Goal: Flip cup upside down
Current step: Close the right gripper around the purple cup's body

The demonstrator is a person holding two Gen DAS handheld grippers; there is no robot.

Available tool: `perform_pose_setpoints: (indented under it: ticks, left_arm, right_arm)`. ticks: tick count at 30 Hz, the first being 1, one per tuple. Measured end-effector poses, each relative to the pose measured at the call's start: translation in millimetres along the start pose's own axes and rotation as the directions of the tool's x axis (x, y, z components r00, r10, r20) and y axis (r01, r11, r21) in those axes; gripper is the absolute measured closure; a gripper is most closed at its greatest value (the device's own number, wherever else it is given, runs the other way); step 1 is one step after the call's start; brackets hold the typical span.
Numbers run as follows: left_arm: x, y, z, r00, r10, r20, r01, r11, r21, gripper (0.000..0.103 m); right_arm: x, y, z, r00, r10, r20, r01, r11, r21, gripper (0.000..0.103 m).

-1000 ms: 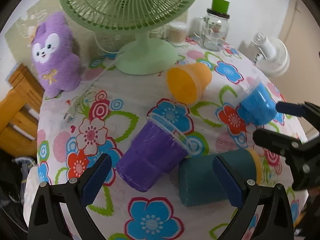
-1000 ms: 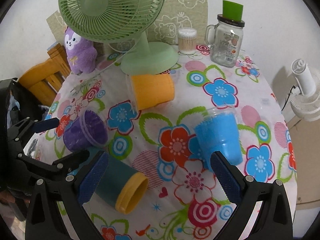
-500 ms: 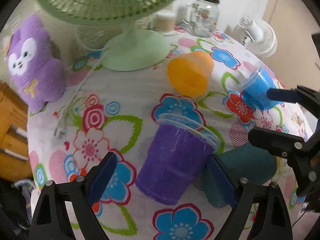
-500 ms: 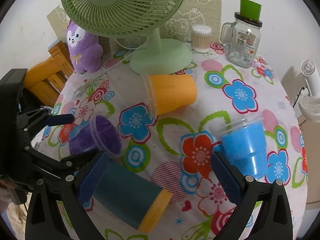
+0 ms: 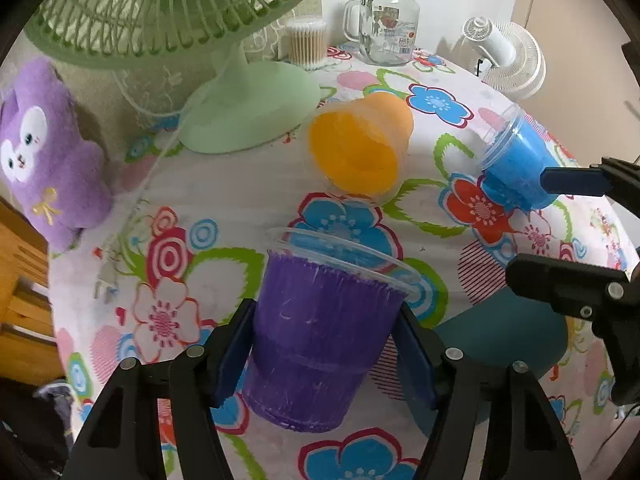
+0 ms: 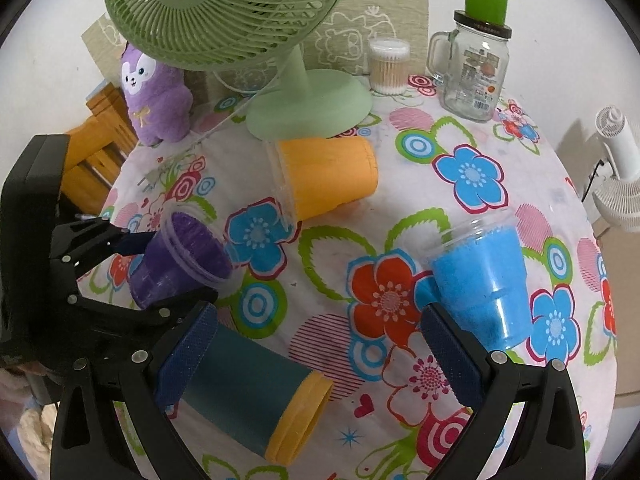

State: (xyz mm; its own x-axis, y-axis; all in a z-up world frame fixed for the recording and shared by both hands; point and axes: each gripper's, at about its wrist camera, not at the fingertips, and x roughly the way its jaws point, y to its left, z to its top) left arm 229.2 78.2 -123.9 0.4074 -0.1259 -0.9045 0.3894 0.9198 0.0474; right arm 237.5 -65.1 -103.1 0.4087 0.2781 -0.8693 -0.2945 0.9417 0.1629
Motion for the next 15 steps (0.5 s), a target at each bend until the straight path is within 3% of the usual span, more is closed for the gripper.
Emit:
perform_pose_setpoints:
  ticks: [8,15]
  left_arm:
    - [-41,16,-1,0.999,0.015,0.049,-0.009,0.992,-0.127,0.034]
    - [-79,1,-19,0.997,0.004,0.073,0.009,0.983,-0.184,0.033]
  right_arm:
    - [-25,8,-1,0.999,0.011,0.048,-0.011,1.000,0.008,0.001]
    - [-61,16,-18,0.995,0.004,0.098,-0.006,1.000,0.020,0.001]
